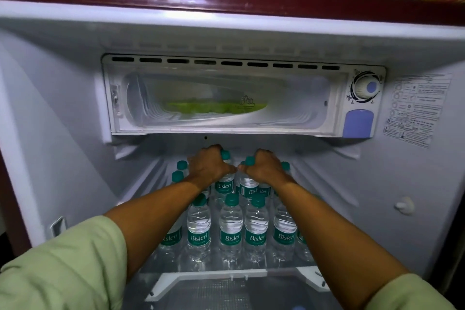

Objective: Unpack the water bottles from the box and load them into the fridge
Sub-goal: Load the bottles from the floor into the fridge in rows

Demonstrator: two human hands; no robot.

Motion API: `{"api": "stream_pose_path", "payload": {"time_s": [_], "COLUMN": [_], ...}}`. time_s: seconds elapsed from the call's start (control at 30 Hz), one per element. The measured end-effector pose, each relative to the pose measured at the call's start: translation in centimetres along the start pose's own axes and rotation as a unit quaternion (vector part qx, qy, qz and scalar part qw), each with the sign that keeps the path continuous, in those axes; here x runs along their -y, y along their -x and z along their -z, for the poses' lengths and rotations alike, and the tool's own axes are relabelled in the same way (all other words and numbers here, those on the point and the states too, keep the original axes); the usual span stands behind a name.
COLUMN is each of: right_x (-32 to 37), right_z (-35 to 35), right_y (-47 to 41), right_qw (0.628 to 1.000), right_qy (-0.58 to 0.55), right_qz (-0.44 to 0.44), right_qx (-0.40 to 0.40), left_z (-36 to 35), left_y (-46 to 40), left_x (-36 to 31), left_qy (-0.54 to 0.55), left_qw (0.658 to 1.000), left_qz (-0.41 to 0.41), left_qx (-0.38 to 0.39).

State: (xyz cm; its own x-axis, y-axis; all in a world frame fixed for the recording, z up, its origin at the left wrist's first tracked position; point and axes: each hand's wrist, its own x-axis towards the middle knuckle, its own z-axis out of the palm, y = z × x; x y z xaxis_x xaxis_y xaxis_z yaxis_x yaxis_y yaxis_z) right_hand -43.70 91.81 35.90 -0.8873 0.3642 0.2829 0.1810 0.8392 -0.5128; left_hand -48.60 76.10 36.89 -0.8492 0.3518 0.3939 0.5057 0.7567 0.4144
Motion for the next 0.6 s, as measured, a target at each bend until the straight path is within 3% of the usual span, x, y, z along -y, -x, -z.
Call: {"api": "stream_pose_path", "payload": {"time_s": [0.2, 0.6], "right_x": [-0.6, -1.2], "right_z": [-1.7, -3.7], "right_y": [-0.5, -1.4], "right_qw": [0.999, 0.997], "right_qy": [0.000, -0.014], "right_qz": [-0.029, -0.037], "right_qx": [0.032, 0.069], "left_z": [-0.6, -1.8], "left_y": [-0.4, -0.4], "left_x": [0.0, 0.6], "left_qy": [-0.055, -0.032], "left_qw": [0.997, 0.993], "left_qz": [0.038, 0.048], "left_qx": [0.034, 0.101]}}
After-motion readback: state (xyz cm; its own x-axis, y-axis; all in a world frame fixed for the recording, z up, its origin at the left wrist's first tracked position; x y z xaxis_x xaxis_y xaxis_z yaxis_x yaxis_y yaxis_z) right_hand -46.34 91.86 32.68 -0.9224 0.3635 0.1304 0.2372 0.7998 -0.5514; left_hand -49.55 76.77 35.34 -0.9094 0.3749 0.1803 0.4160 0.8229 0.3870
